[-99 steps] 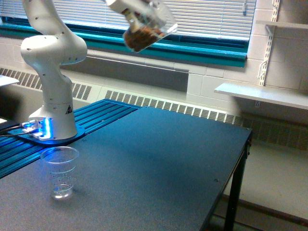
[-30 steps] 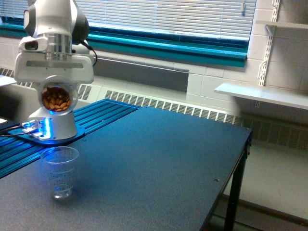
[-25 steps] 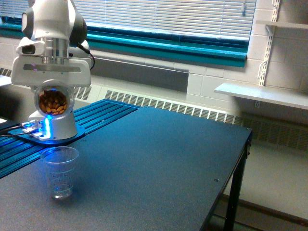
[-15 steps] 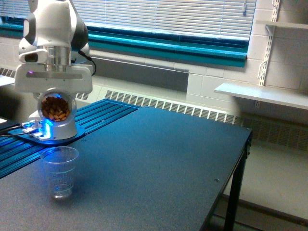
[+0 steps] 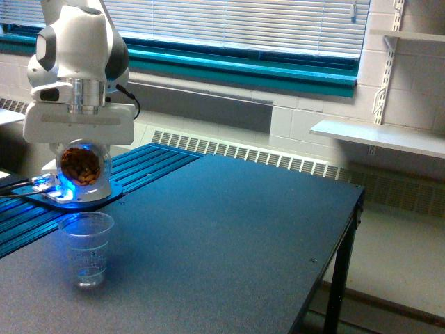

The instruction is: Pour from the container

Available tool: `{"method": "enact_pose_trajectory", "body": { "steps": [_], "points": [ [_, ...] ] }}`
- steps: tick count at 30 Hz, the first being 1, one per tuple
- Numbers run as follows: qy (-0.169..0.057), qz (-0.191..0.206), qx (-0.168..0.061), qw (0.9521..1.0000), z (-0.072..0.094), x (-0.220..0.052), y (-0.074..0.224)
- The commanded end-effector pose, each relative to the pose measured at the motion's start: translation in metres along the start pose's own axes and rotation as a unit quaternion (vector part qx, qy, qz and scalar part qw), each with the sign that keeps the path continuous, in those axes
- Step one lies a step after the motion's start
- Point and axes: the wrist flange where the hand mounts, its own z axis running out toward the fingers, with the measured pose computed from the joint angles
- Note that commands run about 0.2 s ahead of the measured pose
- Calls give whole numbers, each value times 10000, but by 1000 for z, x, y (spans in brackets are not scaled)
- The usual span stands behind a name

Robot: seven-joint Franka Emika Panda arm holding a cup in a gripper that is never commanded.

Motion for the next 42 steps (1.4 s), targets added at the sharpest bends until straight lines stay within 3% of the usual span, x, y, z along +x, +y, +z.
{"method": "enact_pose_trajectory", "body": {
  "steps": [1, 12, 25, 42],
  "points": [
    [-111, -5, -157, 9998, 13, -7, 1],
    [-227, -75, -249, 9994, 22, -10, -2],
    [-309, -133, -523, 9981, 36, -12, 0],
    [-368, -135, -631, 9972, 46, -3, -8]
  ]
}}
